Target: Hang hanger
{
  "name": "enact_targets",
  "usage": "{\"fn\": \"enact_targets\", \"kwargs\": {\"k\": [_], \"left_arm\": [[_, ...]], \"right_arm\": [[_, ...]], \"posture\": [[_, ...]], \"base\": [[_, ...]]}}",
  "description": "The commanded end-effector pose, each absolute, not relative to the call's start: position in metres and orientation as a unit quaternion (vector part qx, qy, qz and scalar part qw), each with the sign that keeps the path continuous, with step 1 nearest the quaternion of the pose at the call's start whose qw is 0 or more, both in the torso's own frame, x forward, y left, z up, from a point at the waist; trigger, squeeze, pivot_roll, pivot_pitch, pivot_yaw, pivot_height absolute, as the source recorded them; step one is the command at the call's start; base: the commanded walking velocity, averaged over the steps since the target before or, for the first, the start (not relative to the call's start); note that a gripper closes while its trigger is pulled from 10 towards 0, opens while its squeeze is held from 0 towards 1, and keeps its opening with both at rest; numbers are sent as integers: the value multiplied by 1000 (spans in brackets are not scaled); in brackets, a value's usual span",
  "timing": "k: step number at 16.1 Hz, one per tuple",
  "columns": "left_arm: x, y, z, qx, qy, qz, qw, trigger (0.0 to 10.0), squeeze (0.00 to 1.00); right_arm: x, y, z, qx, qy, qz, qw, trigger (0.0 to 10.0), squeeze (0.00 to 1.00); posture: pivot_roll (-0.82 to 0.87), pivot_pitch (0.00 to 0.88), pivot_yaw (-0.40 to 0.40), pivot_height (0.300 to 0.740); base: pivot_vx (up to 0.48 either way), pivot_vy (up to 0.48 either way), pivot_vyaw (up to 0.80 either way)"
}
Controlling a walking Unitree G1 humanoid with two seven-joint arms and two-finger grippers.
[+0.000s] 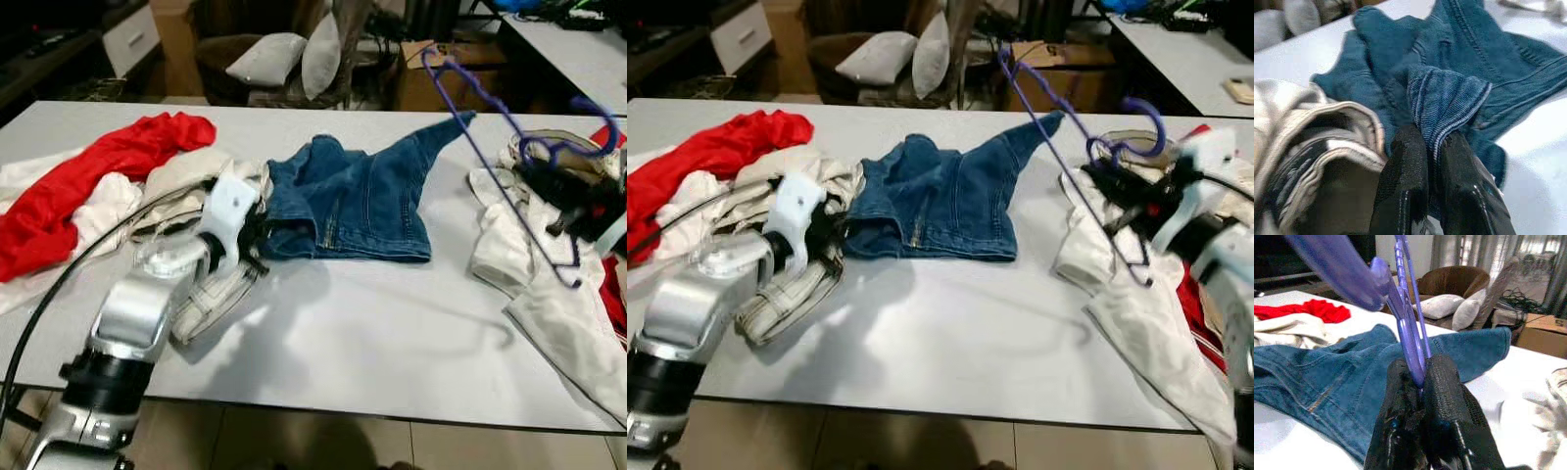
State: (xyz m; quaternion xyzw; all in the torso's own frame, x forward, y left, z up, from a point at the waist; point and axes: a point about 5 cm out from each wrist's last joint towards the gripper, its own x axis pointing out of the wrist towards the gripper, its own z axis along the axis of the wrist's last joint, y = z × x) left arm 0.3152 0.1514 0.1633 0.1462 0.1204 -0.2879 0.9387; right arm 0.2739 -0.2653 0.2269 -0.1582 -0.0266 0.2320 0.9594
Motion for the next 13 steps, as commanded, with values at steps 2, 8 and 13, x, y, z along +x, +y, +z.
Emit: {"fn": "enact_targets", "kwargs": {"k": [2, 8, 13], "left_arm": [[320, 157, 187, 173, 49, -294, 939, 10000, 922], [298, 203, 167, 197, 48, -368, 907, 10000, 1000], [276, 232, 162, 195, 87, -407, 888, 10000, 1000]], "right_arm": [[265, -253, 214, -137, -10, 233, 963, 10000, 0], [238, -231, 165, -127, 43, 96, 986, 10000, 0], [223, -219, 163, -79, 27, 34, 996, 10000, 0]], "posture": [[-43, 0, 51, 740], [-87, 0, 83, 740], [-96, 0, 77, 740]], "base": [[0, 0, 0], [0, 0, 0], [0, 0, 0]]}}
